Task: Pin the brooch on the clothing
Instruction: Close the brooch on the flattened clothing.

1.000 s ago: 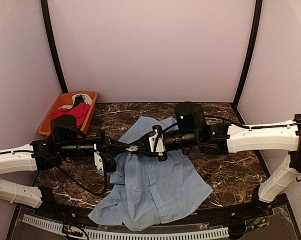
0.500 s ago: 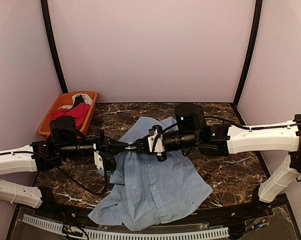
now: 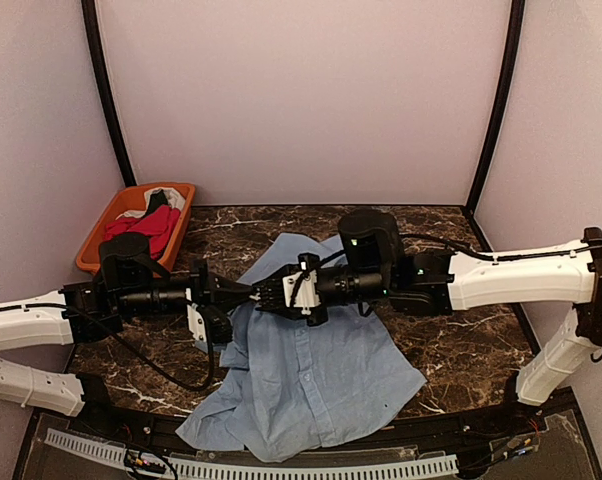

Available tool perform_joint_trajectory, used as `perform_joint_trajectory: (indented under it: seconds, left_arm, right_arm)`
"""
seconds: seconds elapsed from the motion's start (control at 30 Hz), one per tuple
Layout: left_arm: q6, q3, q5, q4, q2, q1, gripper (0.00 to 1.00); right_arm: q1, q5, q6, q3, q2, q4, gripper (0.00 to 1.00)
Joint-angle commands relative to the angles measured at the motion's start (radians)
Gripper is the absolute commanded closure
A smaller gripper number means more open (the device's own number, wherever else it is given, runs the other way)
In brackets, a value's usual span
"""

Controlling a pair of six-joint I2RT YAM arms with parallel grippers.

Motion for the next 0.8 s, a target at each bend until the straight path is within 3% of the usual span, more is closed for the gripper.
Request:
perform_joint_trajectory:
  seconds: [0.0, 0.17, 0.3, 0.4, 0.63, 0.77]
  left_arm:
    - [0.016, -0.009, 0.012, 0.025, -0.028, -0.003, 0.99]
    - [0.019, -0.01, 0.008, 0.024, -0.029, -0.003, 0.99]
    - [0.018, -0.011, 0.006, 0.023, -0.031, -0.004, 0.99]
    - [0.018, -0.012, 0.006, 0.022, -0.034, -0.004, 0.99]
    - [0.016, -0.011, 0.015, 0.024, -0.025, -0.005, 0.99]
    - [0.015, -0.011, 0.015, 0.024, -0.023, -0.005, 0.99]
  right_arm:
    - [0.016, 0.032, 0.023, 0.031, 0.029, -0.054, 0.65]
    - [0.017, 0.049, 0.026, 0.007, 0.006, -0.019, 0.67]
    - [0.018, 0.081, 0.052, -0.055, -0.054, 0.076, 0.57]
    - [0.018, 0.088, 0.059, -0.117, -0.099, 0.149, 0.56]
    - [0.019, 0.126, 0.044, -0.119, -0.089, 0.17, 0.57]
    - [0.025, 0.13, 0.02, -0.092, -0.07, 0.148, 0.65]
